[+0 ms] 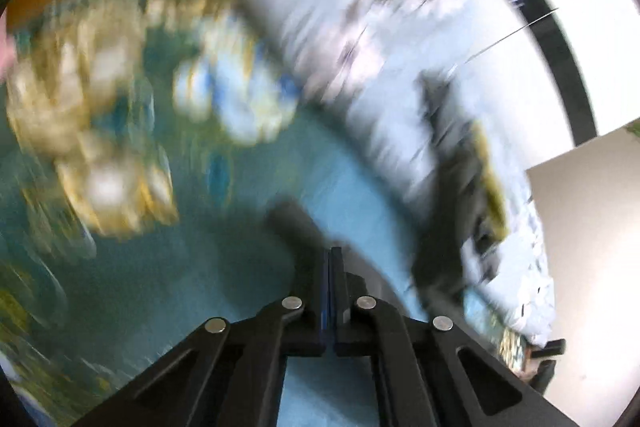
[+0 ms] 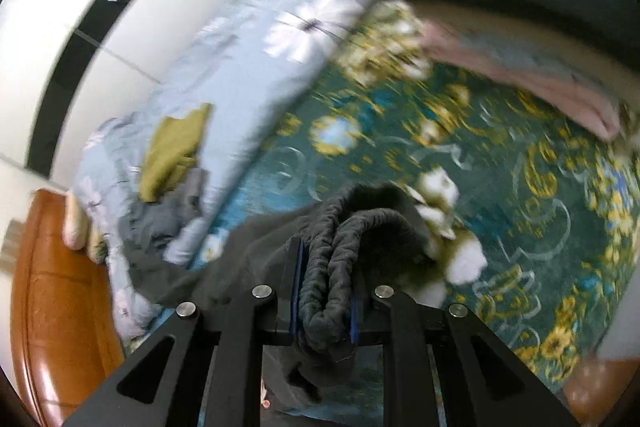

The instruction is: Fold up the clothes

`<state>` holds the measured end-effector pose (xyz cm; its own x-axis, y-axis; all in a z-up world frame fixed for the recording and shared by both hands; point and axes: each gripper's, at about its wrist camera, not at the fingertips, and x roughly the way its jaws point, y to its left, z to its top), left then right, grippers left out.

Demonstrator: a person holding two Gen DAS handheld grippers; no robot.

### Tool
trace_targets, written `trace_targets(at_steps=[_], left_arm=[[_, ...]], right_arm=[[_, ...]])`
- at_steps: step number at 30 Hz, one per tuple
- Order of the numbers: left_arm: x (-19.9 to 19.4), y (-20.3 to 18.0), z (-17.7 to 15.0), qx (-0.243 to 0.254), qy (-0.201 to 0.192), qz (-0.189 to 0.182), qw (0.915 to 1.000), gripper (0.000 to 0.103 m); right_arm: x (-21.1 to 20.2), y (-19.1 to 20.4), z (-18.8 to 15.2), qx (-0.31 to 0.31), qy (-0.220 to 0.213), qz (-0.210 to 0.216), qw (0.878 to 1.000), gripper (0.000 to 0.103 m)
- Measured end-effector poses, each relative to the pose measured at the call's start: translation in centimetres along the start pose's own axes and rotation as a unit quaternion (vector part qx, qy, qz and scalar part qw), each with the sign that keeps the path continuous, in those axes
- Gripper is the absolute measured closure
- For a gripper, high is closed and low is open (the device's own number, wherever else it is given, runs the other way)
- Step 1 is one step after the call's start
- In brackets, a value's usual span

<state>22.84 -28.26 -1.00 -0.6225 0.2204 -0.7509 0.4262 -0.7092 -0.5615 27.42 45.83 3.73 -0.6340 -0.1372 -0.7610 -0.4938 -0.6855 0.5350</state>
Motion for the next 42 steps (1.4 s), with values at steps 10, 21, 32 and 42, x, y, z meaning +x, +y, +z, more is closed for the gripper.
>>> trace_targets(at_steps=[10, 21, 32, 42], left_arm=[[-0.3, 7.5, -3.7, -0.041, 0.054, 0.008, 0.9977, 0.102], [8.5, 7.2, -7.0, -0.119, 0.095, -0.022, 0.9881, 0.046], [4.1, -0.4, -4.1, -0.033, 0.073, -0.023, 0.9965, 0.098], [-0.2, 8.5, -8.3, -0.036, 0.097, 0.068, 0.9923, 0.098]], right_arm=[[2.4, -7.7, -4.1, 0.057, 0.038, -0.011, 0.998, 0.085], [1.9, -7.5, -4.6, 0.056, 0.04, -0.015, 0.998, 0.085], [0.3, -5.9, -4.0, 0.035, 0.019, -0.006, 0.999, 0.085], [1.6, -10.4, -8.7, 0.039, 0.039, 0.017, 0.998, 0.085]])
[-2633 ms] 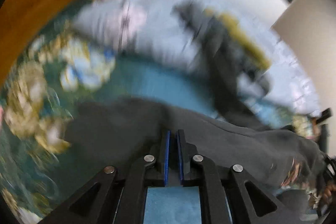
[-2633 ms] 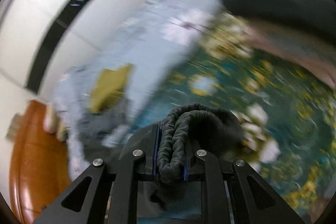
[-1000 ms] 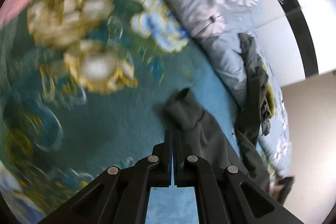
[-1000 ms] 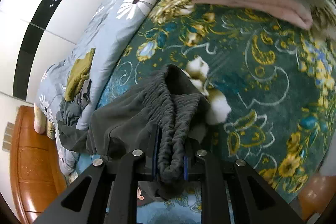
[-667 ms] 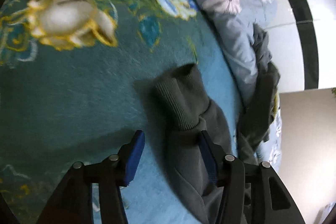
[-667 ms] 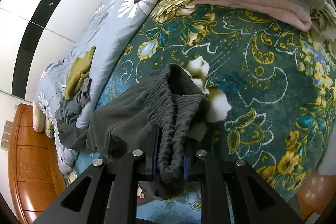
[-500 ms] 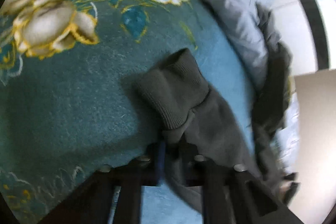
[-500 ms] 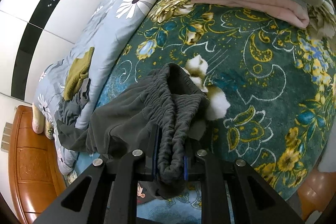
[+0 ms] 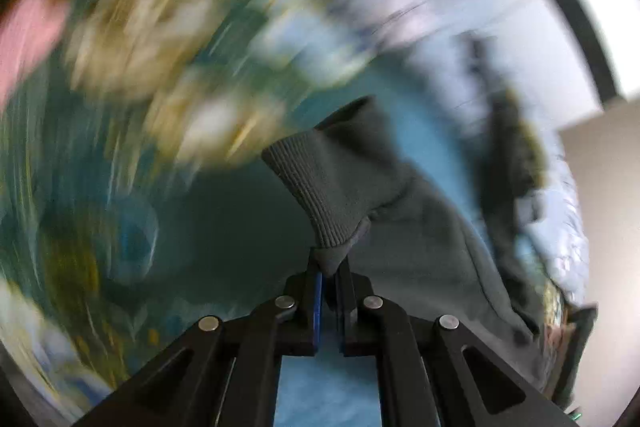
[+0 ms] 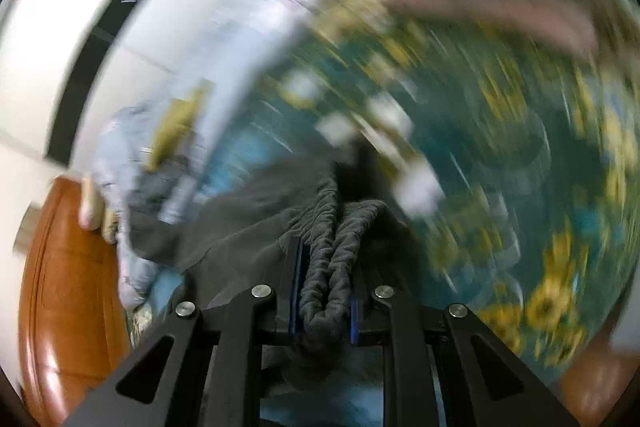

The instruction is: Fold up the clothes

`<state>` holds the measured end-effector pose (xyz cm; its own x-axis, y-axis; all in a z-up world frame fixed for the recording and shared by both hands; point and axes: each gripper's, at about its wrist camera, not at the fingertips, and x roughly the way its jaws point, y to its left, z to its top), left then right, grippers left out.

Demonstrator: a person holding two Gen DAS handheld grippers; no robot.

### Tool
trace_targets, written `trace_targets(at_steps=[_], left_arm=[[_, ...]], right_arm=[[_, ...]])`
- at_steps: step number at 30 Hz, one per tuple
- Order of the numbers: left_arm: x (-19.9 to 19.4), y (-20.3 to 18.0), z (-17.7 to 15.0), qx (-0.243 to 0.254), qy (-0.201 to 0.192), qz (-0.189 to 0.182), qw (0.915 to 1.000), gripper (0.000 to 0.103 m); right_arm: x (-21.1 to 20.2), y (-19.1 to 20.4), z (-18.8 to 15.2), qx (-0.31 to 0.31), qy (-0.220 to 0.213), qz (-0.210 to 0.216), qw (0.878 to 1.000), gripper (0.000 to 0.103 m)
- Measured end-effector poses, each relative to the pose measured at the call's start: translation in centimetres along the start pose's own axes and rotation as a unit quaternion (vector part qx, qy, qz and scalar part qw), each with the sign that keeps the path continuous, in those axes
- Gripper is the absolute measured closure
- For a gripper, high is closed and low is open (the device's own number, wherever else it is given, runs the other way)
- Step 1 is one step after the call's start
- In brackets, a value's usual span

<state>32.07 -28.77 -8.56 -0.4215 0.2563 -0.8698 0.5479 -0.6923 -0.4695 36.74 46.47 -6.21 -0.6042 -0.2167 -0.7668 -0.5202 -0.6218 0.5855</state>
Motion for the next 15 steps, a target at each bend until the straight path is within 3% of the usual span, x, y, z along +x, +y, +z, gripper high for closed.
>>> trace_targets(at_steps=[2, 5, 11, 14, 15], left_arm=[[2.3, 2.9, -1.7, -0.056, 0.031, 0.007, 0.9979, 0.098], [2.3, 3.6, -2.3, -0.07, 0.03, -0.004, 0.9971, 0.098], [2.0, 1.6, -0.8, -0.031, 0.048, -0.012, 0.9983, 0.094], [1.3, 1.0, 0.0, -0.02, 0.067, -0.013, 0.9975, 0.077], [0.6, 1.0, 0.3, -0.015, 0.062, -0.008, 0.9979, 0.071]], right_arm=[[0.8, -1.6, -0.9, 0.018, 0.008, -0.007, 1.0, 0.085], [0.2, -2.1, -0.7, 0.013, 0.003, 0.001, 1.0, 0.085], [0.2, -1.6, -0.5, 0.005, 0.013, -0.005, 1.0, 0.084], [0.3, -2.1, -0.5, 0.016, 0.021, -0.003, 1.0, 0.08], [0.2, -2.2, -0.5, 0.017, 0.024, -0.004, 1.0, 0.073]])
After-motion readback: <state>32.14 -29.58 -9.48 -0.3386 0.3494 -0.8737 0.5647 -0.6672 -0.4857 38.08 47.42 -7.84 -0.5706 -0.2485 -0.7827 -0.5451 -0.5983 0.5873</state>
